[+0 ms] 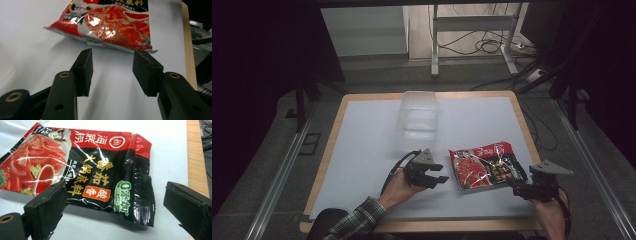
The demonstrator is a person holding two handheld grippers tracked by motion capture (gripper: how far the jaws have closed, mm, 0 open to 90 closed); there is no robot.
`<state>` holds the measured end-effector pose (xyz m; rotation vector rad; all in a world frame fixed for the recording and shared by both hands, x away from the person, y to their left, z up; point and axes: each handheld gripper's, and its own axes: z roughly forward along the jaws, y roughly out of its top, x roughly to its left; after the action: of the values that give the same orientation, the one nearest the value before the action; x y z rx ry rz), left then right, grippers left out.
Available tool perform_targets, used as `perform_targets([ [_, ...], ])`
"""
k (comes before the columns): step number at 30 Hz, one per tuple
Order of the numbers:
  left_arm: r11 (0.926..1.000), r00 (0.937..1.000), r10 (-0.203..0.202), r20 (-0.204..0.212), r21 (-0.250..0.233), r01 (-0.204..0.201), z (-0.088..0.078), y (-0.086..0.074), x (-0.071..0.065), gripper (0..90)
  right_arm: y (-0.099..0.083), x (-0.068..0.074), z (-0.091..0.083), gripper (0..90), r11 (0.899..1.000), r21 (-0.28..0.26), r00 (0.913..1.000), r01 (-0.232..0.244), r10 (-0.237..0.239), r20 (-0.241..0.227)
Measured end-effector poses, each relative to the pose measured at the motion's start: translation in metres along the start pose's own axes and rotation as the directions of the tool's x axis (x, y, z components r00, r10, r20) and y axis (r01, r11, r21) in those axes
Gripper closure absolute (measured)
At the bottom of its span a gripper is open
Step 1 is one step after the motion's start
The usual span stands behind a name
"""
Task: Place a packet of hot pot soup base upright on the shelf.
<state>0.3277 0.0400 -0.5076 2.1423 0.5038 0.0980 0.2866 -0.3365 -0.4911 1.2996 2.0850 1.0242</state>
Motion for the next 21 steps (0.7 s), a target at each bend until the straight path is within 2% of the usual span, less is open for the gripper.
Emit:
perform_targets([
  [4,1.0,0.9999,0.01,0.004,0.0,-0.01,0.007,0.005,0.001,62.8,0.001,0.001,-0.003,5.7,1.0,-0.022,0.9999,0.012,-0.012,0.01],
  [5,1.0,1.0,0.001,0.006,-0.009,-0.001,0.009,0.006,0.0,64.7,0.002,0.001,-0.003,5.7,0.999,-0.029,0.9998,0.015,-0.015,0.015],
  [9,0.9998,0.9998,0.013,0.018,-0.013,-0.013,0.018,0.012,0.003,74.1,0.002,0.0,-0.005,5.6,0.999,-0.045,0.9996,0.01,-0.009,0.026],
  [15,0.9996,0.9991,0.026,0.032,-0.014,-0.026,0.028,0.019,0.007,88.6,0.001,-0.001,-0.005,5.6,0.999,-0.043,0.9995,0.011,-0.01,0.029],
  [20,0.9996,0.9991,0.025,0.035,-0.013,-0.024,0.036,0.024,0.006,89.8,0.001,-0.002,-0.005,5.7,0.999,-0.034,0.999,0.007,-0.005,0.044],
  [21,0.9992,0.9986,0.039,0.035,-0.005,-0.039,0.037,0.025,0.006,89.8,0.001,-0.002,-0.005,5.7,0.999,-0.034,0.999,0.007,-0.005,0.044],
])
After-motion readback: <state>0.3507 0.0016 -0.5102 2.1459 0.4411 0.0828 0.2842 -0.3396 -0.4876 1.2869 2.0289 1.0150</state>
